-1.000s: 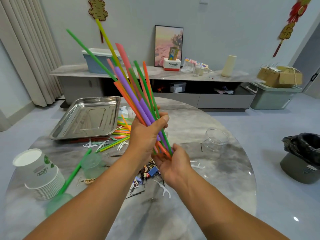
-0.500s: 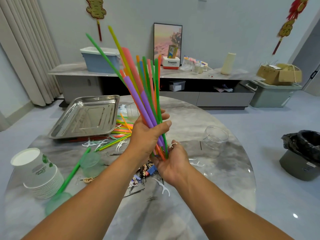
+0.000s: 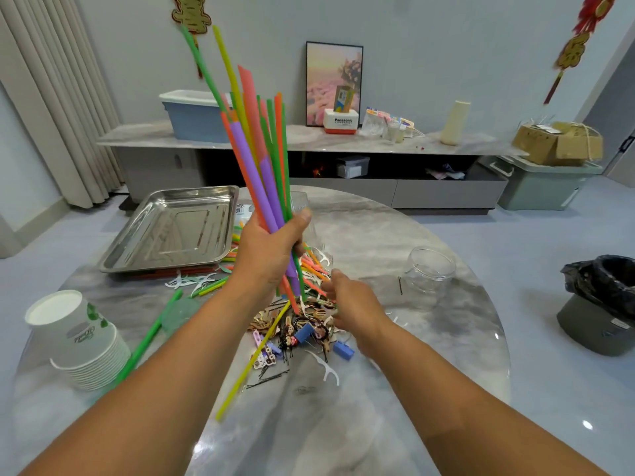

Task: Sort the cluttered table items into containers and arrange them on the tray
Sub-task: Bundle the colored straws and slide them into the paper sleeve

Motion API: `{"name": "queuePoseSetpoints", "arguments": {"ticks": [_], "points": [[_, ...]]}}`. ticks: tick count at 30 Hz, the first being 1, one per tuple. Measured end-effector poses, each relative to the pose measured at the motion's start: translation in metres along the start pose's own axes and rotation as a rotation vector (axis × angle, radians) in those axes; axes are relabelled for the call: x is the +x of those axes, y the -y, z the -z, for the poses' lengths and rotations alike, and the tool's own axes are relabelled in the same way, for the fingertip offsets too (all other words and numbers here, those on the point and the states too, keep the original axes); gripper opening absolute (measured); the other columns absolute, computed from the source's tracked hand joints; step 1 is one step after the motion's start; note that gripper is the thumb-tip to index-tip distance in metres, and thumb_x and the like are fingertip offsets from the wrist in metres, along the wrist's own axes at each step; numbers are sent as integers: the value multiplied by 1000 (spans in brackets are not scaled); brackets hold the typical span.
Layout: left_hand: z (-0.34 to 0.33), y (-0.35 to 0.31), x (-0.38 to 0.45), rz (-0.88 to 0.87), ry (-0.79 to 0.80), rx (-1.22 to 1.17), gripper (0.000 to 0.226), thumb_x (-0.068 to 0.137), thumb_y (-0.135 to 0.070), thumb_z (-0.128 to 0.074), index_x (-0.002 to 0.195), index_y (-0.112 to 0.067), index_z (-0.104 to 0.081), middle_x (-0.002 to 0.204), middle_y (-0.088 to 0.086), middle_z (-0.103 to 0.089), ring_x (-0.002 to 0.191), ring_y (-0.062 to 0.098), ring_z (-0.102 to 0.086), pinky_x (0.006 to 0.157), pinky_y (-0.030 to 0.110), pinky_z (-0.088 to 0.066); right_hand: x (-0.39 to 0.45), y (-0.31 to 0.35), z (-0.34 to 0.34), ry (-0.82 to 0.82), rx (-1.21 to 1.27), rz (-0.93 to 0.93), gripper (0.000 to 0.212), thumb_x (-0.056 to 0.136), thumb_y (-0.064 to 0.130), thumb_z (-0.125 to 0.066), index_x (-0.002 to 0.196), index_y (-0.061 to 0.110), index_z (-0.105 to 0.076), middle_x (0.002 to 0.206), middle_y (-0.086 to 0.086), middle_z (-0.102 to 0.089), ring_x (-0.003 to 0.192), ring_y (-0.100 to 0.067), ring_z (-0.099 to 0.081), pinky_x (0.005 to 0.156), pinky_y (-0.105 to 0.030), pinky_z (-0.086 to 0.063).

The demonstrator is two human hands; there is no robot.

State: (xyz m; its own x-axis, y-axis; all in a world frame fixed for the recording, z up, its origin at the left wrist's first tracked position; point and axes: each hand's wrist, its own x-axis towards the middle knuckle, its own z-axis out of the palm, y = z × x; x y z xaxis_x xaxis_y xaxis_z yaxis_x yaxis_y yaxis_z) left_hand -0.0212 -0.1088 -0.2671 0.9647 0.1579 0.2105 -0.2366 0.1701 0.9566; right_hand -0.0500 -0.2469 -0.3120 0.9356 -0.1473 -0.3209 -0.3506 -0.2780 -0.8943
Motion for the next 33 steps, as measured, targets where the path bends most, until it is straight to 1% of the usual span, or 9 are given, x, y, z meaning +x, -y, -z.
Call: {"name": "queuePoseSetpoints", "arguments": {"ticks": [4,7,9,12,15,21,26,31,33], "points": [[20,-1,7,96,-21,82,28,88,-23,-78,87,-9,-54,56,0,-54,48,14,-56,51,28,-54,5,-8,4,-5,-569,264,46,106,35,-37,70,14,-56,72,-5,-57,73,-26,-53,66,-33,-39],[37,6,5,218,-31,141,28,89,-23,-77,92,-6,-56,66,4,-54,49,13,-53,53,29,-54,4,-15,-1,-82,-794,366,26,99,23,-46,82,16,-65,80,-4,-64,76,-27,-59,64,-33,-46],[45,12,4,280,-62,189,26,90,-23,-77,89,-8,-55,66,5,-50,50,15,-49,52,30,-51,1,-17,-12,1,-834,463,19,94,18,-53,95,22,-72,94,-4,-69,87,-28,-63,72,-34,-52],[55,22,5,337,-106,228,28,89,-22,-77,86,-7,-54,62,7,-47,51,19,-44,54,31,-45,-3,-25,-40,212,-965,643,25,93,16,-60,113,27,-69,109,-7,-60,100,-33,-61,74,-37,-49],[62,33,4,421,-131,255,27,89,-21,-77,80,-5,-57,63,8,-53,50,18,-47,52,29,-46,-3,-37,-65,221,-1161,810,32,96,14,-60,127,23,-63,110,-10,-50,100,-38,-58,66,-39,-39],[73,52,-5,554,-73,288,21,91,-16,-74,91,2,-63,74,14,-64,48,16,-54,46,25,-49,-3,-30,-81,130,-1363,1011,13,81,11,-75,93,13,-73,94,-9,-58,80,-32,-62,57,-37,-35],[89,39,14,514,-164,255,19,90,-14,-75,90,2,-64,74,13,-64,47,14,-53,47,27,-49,20,-14,-64,64,-1227,1072,24,97,19,-54,116,21,-68,110,-3,-64,106,-30,-54,77,-41,-43],[99,30,23,512,-159,80,20,95,-17,-70,94,2,-65,76,10,-68,52,14,-61,48,24,-55,31,12,-35,-150,-862,1034,18,97,22,-66,110,19,-78,104,-4,-73,101,-32,-57,79,-40,-46],[92,31,21,495,-124,21,21,96,-17,-69,105,1,-64,78,10,-72,57,15,-67,53,27,-59,36,17,-27,-189,-889,1000,17,97,22,-66,110,22,-78,104,-2,-73,100,-31,-57,78,-41,-48]]}}
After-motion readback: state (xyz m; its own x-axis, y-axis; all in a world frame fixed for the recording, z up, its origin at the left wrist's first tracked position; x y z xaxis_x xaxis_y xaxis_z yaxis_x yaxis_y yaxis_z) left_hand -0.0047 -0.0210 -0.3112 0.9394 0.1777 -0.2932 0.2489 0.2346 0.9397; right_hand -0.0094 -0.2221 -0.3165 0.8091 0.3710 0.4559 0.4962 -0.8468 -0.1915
